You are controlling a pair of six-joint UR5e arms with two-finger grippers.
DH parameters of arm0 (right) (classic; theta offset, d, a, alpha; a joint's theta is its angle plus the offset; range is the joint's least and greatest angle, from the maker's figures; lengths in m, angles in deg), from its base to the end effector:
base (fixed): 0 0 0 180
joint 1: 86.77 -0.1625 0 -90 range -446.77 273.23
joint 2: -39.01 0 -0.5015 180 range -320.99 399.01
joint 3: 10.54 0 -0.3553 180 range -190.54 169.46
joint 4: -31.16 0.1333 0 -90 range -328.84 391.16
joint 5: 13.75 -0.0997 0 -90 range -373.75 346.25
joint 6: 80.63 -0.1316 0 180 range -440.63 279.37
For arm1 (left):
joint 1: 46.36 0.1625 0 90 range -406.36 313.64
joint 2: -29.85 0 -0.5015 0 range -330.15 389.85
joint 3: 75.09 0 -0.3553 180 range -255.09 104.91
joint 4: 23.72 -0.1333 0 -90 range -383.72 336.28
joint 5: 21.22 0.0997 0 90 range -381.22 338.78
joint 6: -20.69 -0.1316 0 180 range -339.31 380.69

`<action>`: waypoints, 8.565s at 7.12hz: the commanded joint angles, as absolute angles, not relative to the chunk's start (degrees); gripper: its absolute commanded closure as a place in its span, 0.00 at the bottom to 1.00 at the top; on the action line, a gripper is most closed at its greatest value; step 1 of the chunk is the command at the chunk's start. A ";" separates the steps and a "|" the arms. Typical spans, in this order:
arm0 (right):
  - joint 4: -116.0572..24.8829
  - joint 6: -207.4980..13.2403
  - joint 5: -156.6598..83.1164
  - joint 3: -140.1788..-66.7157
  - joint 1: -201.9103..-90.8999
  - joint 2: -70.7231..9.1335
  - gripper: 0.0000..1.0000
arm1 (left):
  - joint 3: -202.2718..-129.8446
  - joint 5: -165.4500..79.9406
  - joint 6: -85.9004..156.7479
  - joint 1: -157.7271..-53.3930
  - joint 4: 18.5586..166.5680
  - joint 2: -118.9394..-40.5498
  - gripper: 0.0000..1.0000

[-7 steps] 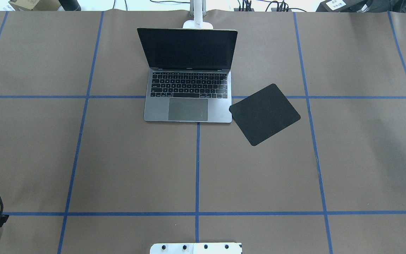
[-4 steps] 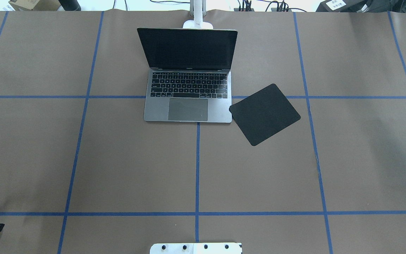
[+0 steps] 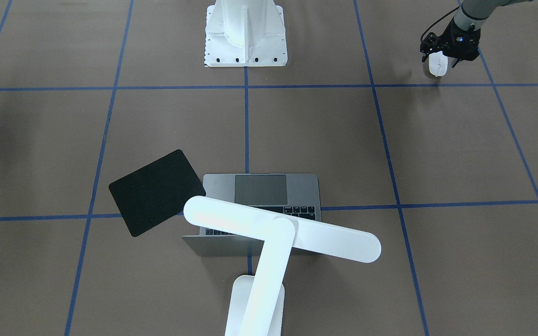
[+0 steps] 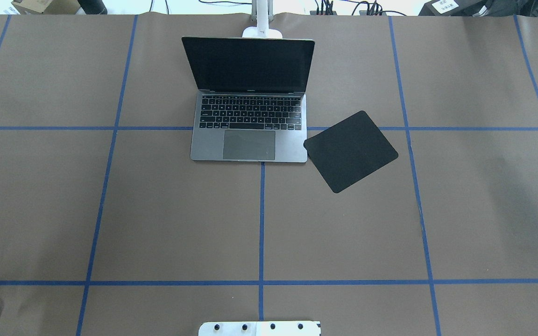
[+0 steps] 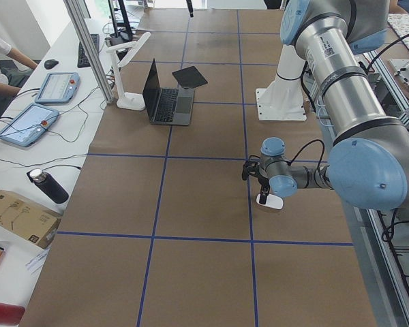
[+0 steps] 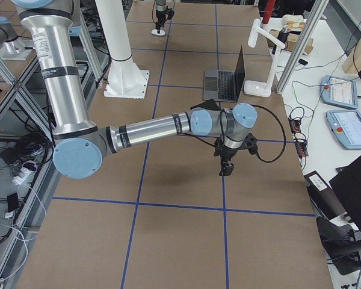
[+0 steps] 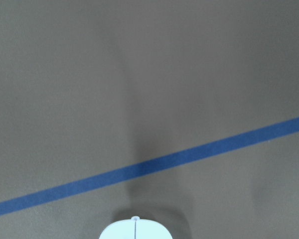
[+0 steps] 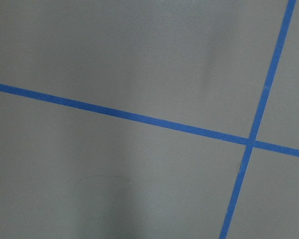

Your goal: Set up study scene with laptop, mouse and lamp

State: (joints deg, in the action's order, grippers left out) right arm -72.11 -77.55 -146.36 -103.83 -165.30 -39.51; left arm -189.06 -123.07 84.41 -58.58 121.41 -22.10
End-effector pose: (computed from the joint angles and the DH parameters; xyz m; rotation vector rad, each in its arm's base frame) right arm -0.0652 -0.5435 0.6576 -0.0296 -0.7456 -0.2518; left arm 0.1684 -0.1452 0.6755 0.0487 0.7421 0.3081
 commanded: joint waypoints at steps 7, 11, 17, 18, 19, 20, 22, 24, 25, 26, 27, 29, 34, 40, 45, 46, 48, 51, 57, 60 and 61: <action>-72.11 -77.55 -146.38 -103.70 -165.26 -39.56 0.02 | -185.74 -122.65 84.59 -55.94 122.36 -24.64 0.06; -72.11 -77.46 -146.38 -103.79 -165.26 -39.56 0.02 | -185.74 -123.17 84.68 -56.12 124.71 -23.16 0.44; -72.11 -77.46 -146.38 -103.35 -165.26 -39.56 0.02 | -191.09 -125.62 87.22 -57.00 125.71 -27.08 1.00; -72.11 -77.46 -146.38 -103.09 -165.17 -39.47 0.02 | -191.28 -125.90 88.62 -57.52 125.00 -30.50 1.00; -72.11 -77.46 -146.38 -103.09 -165.08 -39.47 0.02 | -192.32 -128.51 88.72 -61.01 121.34 -33.49 1.00; -72.11 -77.46 -146.38 -102.91 -165.00 -39.47 0.02 | -194.16 -130.54 88.72 -63.83 115.74 -37.26 1.00; -72.11 -77.46 -146.38 -102.30 -164.91 -39.30 0.02 | -194.71 -130.73 88.63 -66.82 101.96 -51.54 1.00; -72.02 -77.46 -146.38 -101.51 -164.38 -38.86 0.02 | -194.88 -130.73 88.63 -69.03 90.50 -63.78 1.00; -72.02 -77.38 -146.38 -101.33 -164.29 -38.68 0.02 | -194.19 -130.47 88.63 -69.48 86.02 -69.50 1.00; -72.02 -77.46 -146.38 -101.33 -164.03 -38.60 0.02 | -190.87 -130.30 88.63 -70.70 78.84 -78.95 1.00; -72.02 -77.46 -146.38 -101.42 -163.86 -38.59 0.02 | -185.10 -130.12 88.63 -70.97 73.81 -88.53 1.00; -70.19 -77.64 -146.64 -101.07 -163.07 -38.59 0.02 | -171.49 -128.89 90.12 -71.32 73.67 -101.13 1.00; -70.09 -78.17 -148.75 -100.81 -161.92 -38.51 0.02 | -132.98 -122.58 94.86 -72.82 81.97 -129.73 1.00; -70.09 -78.52 -149.98 -100.98 -161.66 -38.51 0.02 | -106.31 -114.84 96.54 -72.64 97.21 -143.03 0.88; -70.09 -79.66 -150.42 -101.16 -161.39 -38.51 0.02 | -103.13 -114.65 98.12 -71.06 97.13 -145.32 0.67; -70.09 -79.66 -150.42 -101.07 -161.31 -38.51 0.02 | -103.04 -114.65 98.21 -70.63 97.13 -145.32 0.57; -70.09 -79.66 -150.42 -100.98 -161.22 -38.51 0.02 | -103.04 -114.65 98.21 -70.45 97.13 -145.32 0.37; -70.09 -79.66 -150.51 -100.98 -161.22 -38.51 0.02 | -103.04 -114.56 98.12 -70.36 97.13 -145.32 0.07; -67.74 -80.10 -149.72 -101.07 -161.22 -37.63 0.02 | -143.09 -132.89 90.00 -82.02 80.39 -122.21 0.01; -67.10 -81.67 -147.97 -101.50 -161.30 -37.54 0.02 | -160.67 -147.73 67.37 -97.02 79.38 -97.57 0.01; -65.88 -82.38 -146.74 -101.77 -161.48 -37.54 0.02 | -161.48 -151.18 55.53 -103.25 79.21 -91.24 0.01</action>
